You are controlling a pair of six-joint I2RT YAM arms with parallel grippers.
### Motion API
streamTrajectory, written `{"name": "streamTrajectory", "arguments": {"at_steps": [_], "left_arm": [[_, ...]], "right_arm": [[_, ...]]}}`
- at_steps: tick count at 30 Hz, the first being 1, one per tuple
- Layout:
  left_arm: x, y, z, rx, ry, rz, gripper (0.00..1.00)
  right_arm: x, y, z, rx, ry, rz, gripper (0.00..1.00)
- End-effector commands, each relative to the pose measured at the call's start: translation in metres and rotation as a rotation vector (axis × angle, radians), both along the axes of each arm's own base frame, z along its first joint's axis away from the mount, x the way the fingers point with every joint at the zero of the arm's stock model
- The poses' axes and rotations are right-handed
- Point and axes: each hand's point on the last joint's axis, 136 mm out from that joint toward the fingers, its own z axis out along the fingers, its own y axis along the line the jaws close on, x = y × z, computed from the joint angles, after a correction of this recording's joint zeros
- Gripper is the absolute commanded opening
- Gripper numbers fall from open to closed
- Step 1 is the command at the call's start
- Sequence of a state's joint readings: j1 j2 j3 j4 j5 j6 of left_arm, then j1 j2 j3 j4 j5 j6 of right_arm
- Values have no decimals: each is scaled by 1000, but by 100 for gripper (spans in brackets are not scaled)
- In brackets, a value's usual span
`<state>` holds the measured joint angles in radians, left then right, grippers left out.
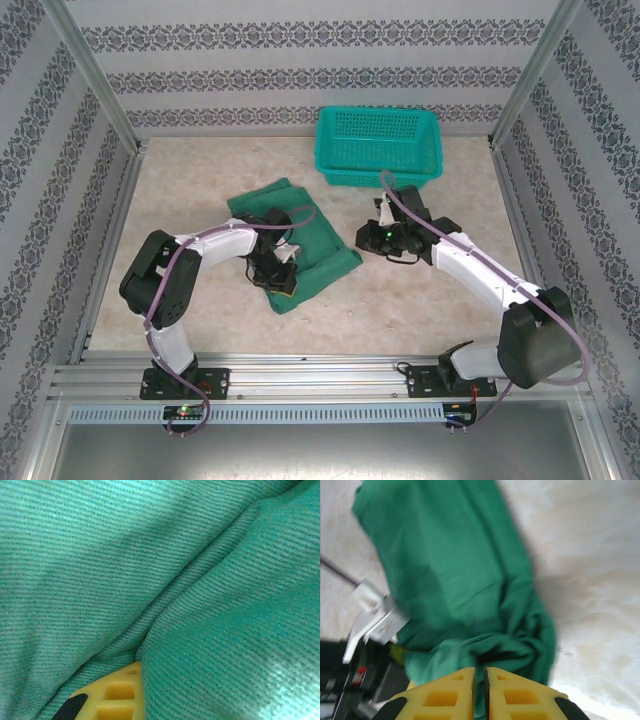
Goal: Roll up the long pants
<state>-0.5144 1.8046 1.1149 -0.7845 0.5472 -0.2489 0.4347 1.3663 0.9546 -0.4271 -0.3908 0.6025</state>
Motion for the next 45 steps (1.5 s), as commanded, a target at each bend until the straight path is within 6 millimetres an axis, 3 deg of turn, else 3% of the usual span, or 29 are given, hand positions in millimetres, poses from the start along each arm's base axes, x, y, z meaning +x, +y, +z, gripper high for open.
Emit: {"name": "streamTrajectory", "arguments": {"at_steps": [1, 9, 16, 19, 23, 29, 33, 36, 39, 41, 45], "left_arm": [[7, 9, -20, 51, 5, 29, 4], [17, 11, -20, 27, 9, 26, 5], [23, 12, -21, 13, 15, 2, 6], [24, 10, -22, 0, 16, -7, 5], [25, 7, -20, -24, -10, -17, 6], [28, 5, -2, -71, -101, -16, 11], [39, 5, 25, -89, -246, -24, 22], [47, 7, 58, -83, -419, -38, 28], [43, 5, 85, -39, -573, -78, 33], [34, 3, 91, 69, -660, -160, 35], [20, 5, 77, 278, -701, -302, 34]], "right_arm": [[-15, 31, 9, 47, 11, 147, 16], [-31, 57, 1, 79, 54, 259, 16], [-31, 68, -11, 73, 79, 296, 17], [-25, 71, -22, 47, 97, 300, 18], [-10, 78, -51, 10, 127, 313, 18], [28, 90, -100, -21, 176, 303, 13], [48, 99, -126, -9, 215, 287, 10], [53, 103, -138, 0, 234, 282, 9], [51, 101, -146, 0, 251, 273, 9], [48, 98, -150, 7, 266, 266, 9], [43, 91, -150, 13, 271, 251, 9]]}}
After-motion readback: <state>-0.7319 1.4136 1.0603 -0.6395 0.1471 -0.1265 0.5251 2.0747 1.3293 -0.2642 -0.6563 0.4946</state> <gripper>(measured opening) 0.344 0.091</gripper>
